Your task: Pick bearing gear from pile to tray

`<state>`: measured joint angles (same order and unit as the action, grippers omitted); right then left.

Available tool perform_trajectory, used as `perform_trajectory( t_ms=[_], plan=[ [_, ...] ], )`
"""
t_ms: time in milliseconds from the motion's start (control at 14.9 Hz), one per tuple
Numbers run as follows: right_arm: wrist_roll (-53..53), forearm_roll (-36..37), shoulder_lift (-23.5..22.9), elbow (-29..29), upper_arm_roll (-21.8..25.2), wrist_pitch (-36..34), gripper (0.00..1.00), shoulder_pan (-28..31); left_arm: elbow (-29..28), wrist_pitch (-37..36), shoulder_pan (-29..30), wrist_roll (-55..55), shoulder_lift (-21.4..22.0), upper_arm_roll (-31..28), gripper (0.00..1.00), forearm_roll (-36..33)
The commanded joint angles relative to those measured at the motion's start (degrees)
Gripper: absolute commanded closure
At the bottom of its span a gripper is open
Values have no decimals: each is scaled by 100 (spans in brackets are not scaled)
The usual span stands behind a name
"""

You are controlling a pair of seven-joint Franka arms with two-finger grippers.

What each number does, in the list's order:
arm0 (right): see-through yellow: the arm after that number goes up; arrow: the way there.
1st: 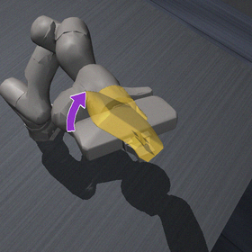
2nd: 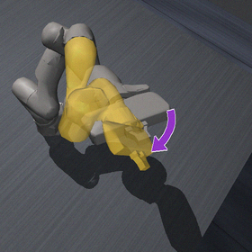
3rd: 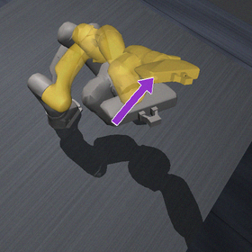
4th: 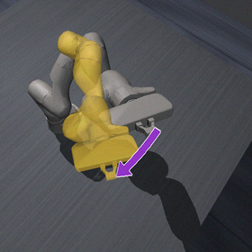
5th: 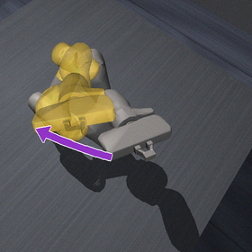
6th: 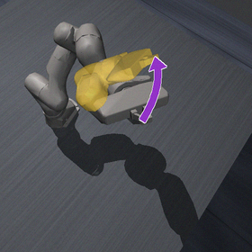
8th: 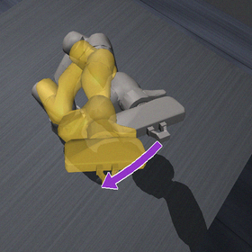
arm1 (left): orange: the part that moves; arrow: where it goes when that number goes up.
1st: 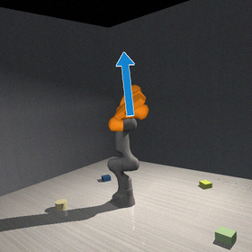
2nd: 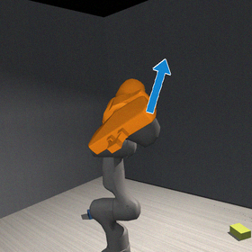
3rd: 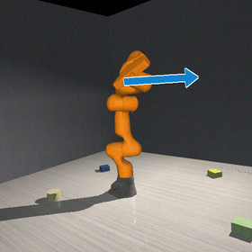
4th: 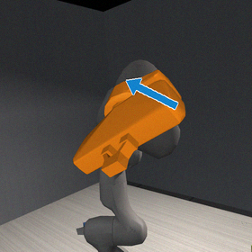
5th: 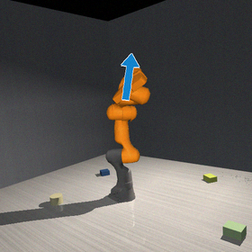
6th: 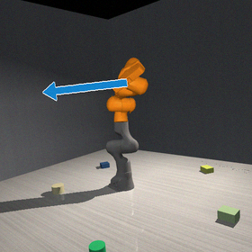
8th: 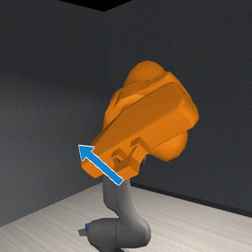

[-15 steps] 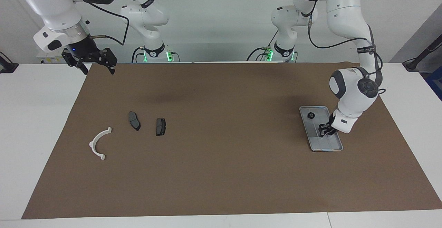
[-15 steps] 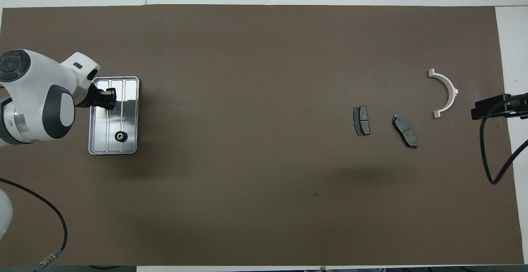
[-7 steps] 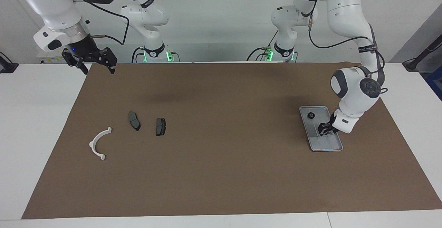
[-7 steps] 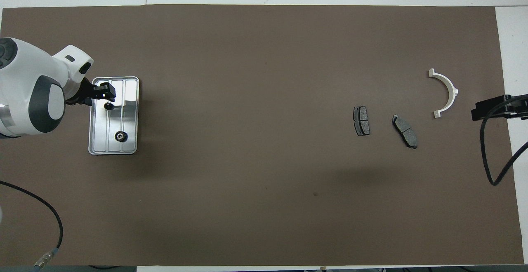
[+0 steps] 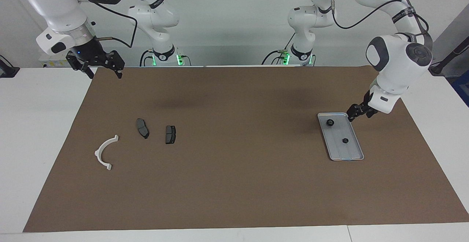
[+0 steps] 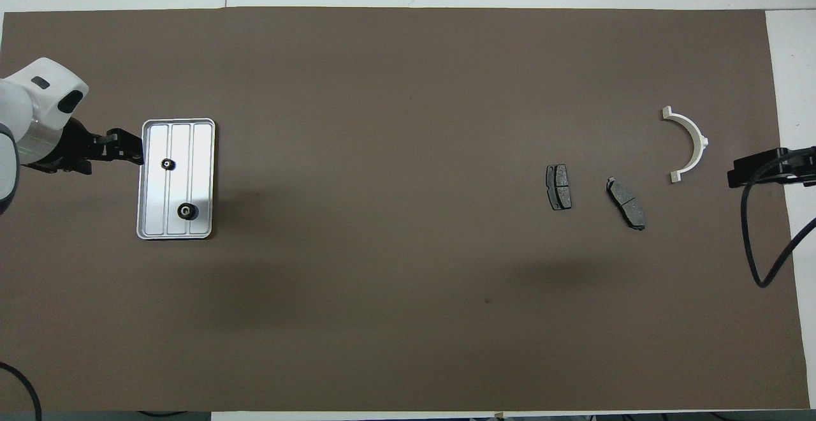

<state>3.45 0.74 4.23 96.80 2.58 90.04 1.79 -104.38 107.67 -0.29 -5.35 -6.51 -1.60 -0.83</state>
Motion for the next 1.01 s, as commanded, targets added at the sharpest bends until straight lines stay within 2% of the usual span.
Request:
perform_trajectory(
  t_ms=[0,134,335,536,938],
  plan=[
    [138,-48,148,190,-47,111,0,76,477,-903,-15,43,193,45,0,-32],
    [129,-39,148,181,-47,111,0,85,708,-1396,-41,43,333,80,0,-22],
    [147,-39,139,172,-47,102,0,85,682,-1950,-15,52,667,107,0,-22],
    [138,-39,130,164,-47,102,0,85,638,-2005,-50,43,809,124,0,-22],
    [138,-48,130,164,-47,102,0,85,682,-1864,-41,52,809,116,0,189]
  ],
)
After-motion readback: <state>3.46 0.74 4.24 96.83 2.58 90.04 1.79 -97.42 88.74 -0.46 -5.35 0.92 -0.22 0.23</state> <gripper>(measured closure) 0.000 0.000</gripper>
